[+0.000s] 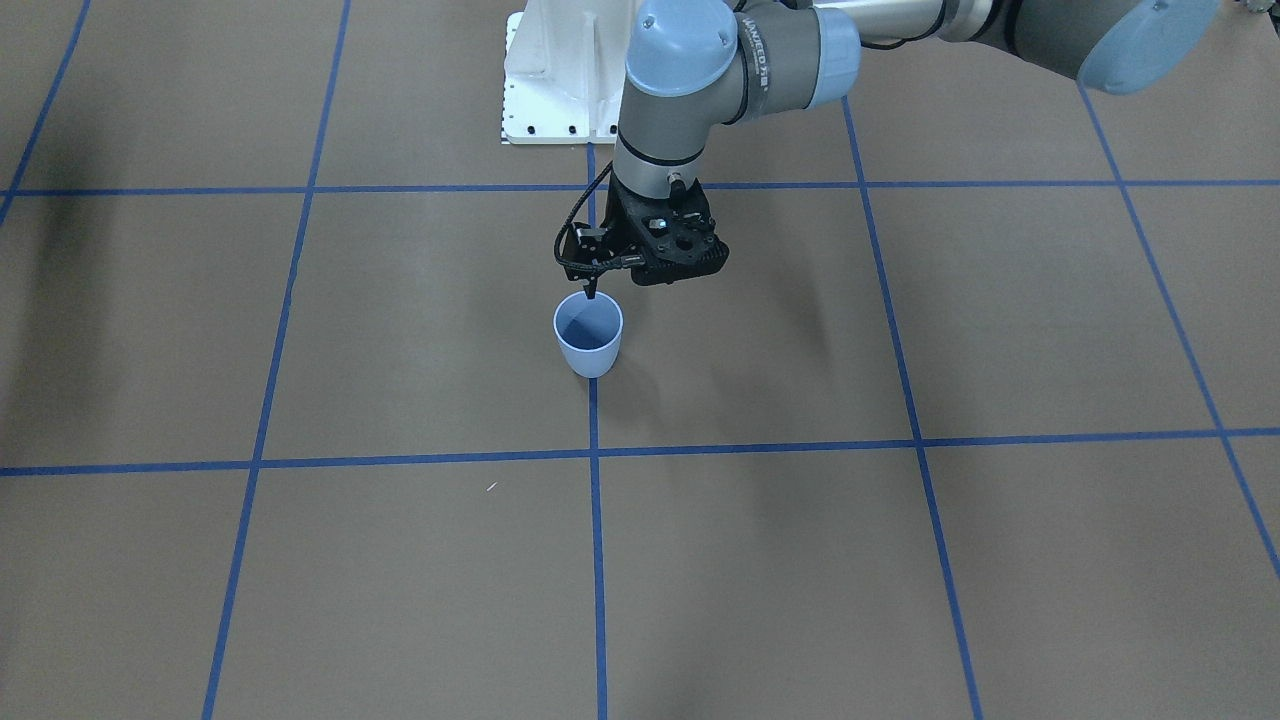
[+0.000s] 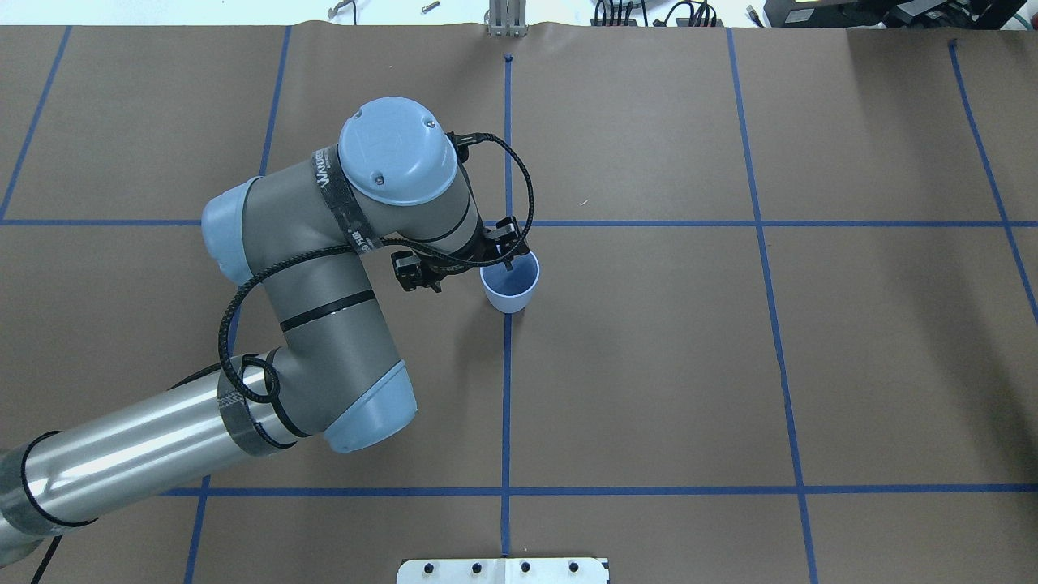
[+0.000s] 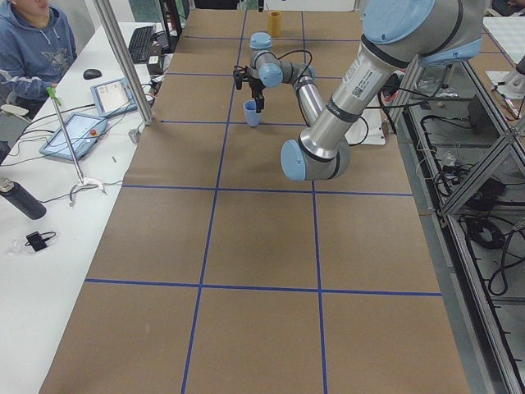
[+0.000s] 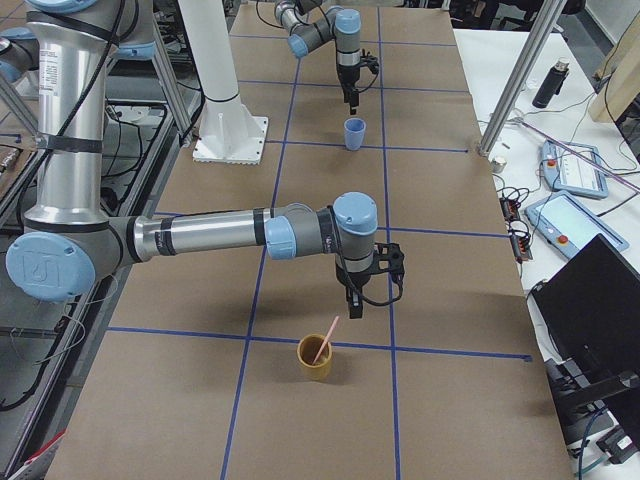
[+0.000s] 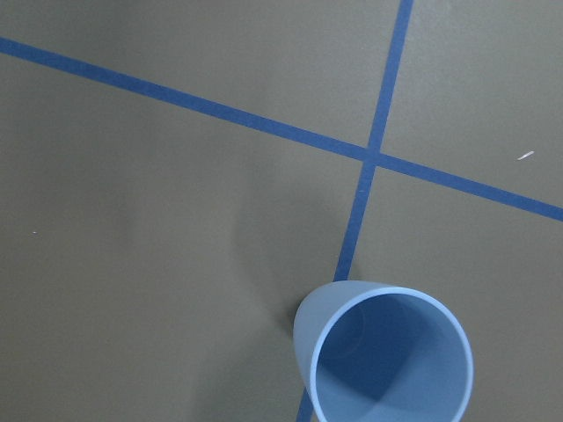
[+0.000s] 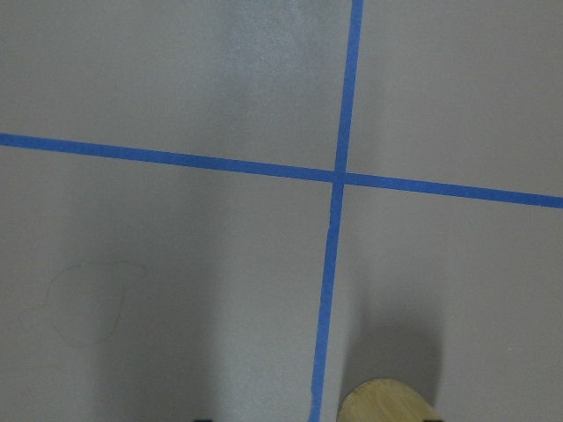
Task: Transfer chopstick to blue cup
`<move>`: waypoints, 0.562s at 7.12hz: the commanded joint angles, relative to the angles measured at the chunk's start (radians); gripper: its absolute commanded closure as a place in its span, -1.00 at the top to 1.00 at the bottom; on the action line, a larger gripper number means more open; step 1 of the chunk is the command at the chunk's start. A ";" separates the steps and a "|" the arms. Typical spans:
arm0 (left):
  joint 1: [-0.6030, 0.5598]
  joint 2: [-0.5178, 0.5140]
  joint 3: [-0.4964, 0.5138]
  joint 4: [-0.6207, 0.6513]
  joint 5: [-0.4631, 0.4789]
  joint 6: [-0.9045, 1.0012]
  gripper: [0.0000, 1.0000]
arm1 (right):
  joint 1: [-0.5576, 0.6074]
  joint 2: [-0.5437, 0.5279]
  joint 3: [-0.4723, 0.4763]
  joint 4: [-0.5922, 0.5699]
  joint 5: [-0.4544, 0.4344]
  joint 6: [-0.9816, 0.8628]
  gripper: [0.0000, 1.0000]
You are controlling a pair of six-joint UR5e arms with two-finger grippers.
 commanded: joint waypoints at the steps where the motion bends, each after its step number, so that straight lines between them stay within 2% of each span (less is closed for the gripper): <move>1: 0.002 0.009 0.000 -0.004 0.001 -0.001 0.96 | 0.012 -0.018 0.005 -0.039 -0.039 -0.079 0.65; 3: 0.004 0.009 -0.003 -0.005 0.001 -0.026 0.96 | 0.009 -0.053 -0.004 -0.041 -0.084 -0.123 -0.08; 4: 0.004 0.009 -0.003 -0.005 0.002 -0.029 0.96 | 0.009 -0.061 -0.001 -0.047 -0.084 -0.130 -0.52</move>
